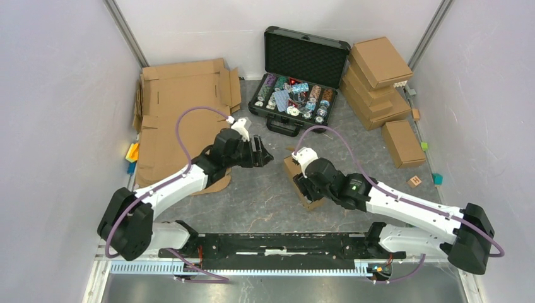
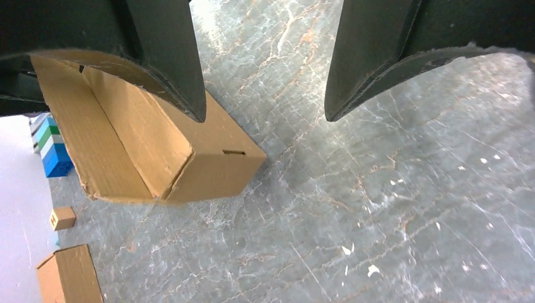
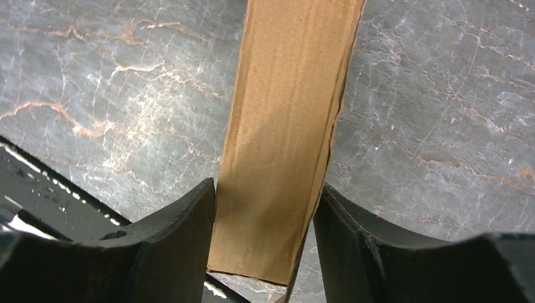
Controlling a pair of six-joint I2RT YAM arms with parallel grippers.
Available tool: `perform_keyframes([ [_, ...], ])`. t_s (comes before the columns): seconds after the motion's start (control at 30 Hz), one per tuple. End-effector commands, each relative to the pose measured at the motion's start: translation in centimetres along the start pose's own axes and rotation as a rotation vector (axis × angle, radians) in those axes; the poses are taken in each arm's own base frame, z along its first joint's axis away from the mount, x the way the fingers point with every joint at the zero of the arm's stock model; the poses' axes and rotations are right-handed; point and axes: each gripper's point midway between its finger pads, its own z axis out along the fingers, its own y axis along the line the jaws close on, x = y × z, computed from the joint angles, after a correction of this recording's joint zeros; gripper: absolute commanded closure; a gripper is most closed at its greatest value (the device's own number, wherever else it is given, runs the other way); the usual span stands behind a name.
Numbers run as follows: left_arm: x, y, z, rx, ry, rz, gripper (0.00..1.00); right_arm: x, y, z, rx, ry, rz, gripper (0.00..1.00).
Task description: Fold the paper box
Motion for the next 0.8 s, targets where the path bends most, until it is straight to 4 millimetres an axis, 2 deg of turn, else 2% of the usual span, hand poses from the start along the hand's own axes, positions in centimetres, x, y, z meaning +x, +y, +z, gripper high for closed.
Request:
perform_keyframes([
  [0.0,-2.4,-2.1,-1.1,0.124,-0.059,0.215,0.24,0.4,1.3,-0.6,-0.116,-0.021,-0.085,0.39],
  [0.2,-2.2,-5.9,-2.4,0.373,-0.113,0.398,0.23,1.3,2.8,-1.0,-0.236,-0.023,-0.161,0.39],
  [0.37,-2.4,-6.5,-2.5,0.423,-0.150,0.459,0.24,1.6,3.9,-1.1,-0.306,-0.006,-0.203,0.39],
  [0.5,-1.1,-7.3,-2.0,0.499,-0.084,0.464,0.26,1.5,3.9,-0.9,-0.303,0.002,-0.214,0.40],
  [0.67,0.0,-7.3,-1.5,0.527,-0.030,0.443,0.35,1.5,3.8,-0.6,-0.289,0.012,-0.215,0.42],
  [0.77,0.4,-7.1,-1.8,0.523,-0.025,0.439,0.35,1.5,3.4,-0.3,-0.261,0.014,-0.213,0.42],
])
